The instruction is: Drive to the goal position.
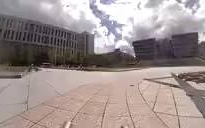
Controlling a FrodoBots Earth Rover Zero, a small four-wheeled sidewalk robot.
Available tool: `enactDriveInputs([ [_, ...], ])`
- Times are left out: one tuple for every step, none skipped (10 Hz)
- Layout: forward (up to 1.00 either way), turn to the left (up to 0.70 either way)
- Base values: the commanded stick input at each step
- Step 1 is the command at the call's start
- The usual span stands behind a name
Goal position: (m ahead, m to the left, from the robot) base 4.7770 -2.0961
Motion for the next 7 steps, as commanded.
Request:
enactDriveInputs([
  [0.7, -0.35],
  [0.7, -0.34],
  [0.7, -0.34],
  [0.7, -0.34],
  [0.7, -0.34],
  [0.7, -0.35],
  [0.7, -0.35],
])
